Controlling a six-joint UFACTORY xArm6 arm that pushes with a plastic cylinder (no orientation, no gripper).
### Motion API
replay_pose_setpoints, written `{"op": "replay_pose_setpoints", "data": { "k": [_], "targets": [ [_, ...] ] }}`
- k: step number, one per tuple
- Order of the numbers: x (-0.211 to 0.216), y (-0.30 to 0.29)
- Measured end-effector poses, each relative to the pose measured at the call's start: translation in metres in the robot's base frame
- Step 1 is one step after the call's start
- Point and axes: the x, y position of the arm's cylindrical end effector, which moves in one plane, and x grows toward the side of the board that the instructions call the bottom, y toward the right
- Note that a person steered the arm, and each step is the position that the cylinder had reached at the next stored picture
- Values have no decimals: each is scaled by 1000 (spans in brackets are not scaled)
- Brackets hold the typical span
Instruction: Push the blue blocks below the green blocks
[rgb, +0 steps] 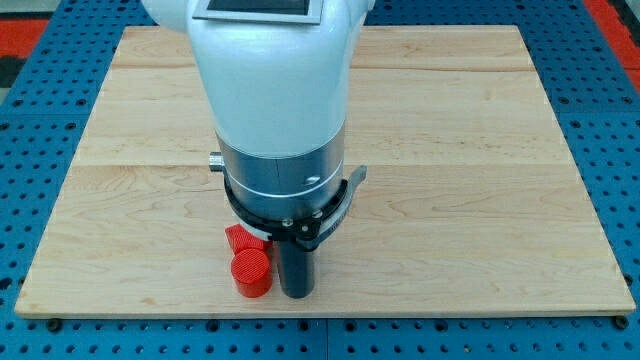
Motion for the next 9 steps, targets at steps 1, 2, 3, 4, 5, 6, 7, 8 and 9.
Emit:
{"op": "replay_pose_setpoints", "data": {
  "k": [1,2,3,4,5,6,7,8,9],
  "targets": [
    [-7,-17],
    [-14,-30],
    [-28,-28],
    [-39,-28],
    [-40,-19],
    [-40,-4],
    [-42,3],
    [-45,3],
    [-50,3]
  ]
}}
